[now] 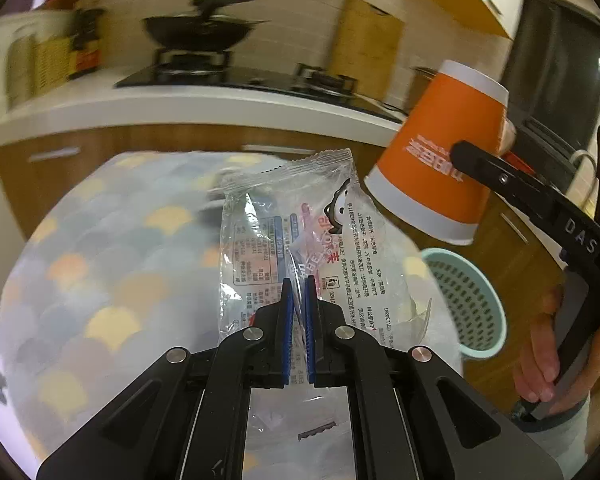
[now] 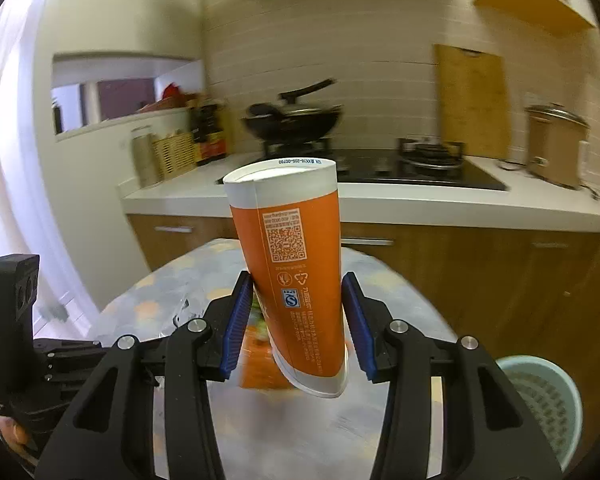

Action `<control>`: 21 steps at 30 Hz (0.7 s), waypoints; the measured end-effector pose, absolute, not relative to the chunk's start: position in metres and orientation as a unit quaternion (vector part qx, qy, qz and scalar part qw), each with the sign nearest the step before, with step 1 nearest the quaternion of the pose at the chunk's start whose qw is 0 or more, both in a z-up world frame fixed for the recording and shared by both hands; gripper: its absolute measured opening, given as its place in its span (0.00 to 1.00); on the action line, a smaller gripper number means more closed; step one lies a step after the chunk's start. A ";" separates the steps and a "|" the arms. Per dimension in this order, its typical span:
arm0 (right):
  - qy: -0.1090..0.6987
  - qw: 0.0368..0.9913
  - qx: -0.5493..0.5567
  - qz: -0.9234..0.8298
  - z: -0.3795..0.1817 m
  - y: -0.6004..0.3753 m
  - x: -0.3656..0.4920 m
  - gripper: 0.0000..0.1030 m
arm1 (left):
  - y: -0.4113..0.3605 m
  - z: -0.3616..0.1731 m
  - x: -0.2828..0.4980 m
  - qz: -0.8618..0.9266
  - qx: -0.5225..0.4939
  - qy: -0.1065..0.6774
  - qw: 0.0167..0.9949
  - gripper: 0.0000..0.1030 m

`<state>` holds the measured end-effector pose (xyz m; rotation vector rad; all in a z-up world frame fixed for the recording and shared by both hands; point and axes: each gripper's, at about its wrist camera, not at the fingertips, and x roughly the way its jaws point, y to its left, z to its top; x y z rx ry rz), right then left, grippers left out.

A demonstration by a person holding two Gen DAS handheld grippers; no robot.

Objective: Collect trash
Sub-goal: 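Carry the wrapper and orange cup with both tools over the basket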

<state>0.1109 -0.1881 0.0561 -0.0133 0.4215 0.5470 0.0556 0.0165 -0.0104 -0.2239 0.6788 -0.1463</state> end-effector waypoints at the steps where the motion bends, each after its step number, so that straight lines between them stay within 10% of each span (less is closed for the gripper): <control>1: 0.205 0.944 -0.005 0.259 0.056 -0.198 0.110 0.41 | 0.005 -0.008 0.060 -0.082 -0.105 0.331 0.934 0.03; 21: 0.243 0.961 0.105 0.076 0.007 -0.414 0.111 0.41 | -0.186 -0.025 0.128 -0.220 -0.035 0.362 0.905 0.03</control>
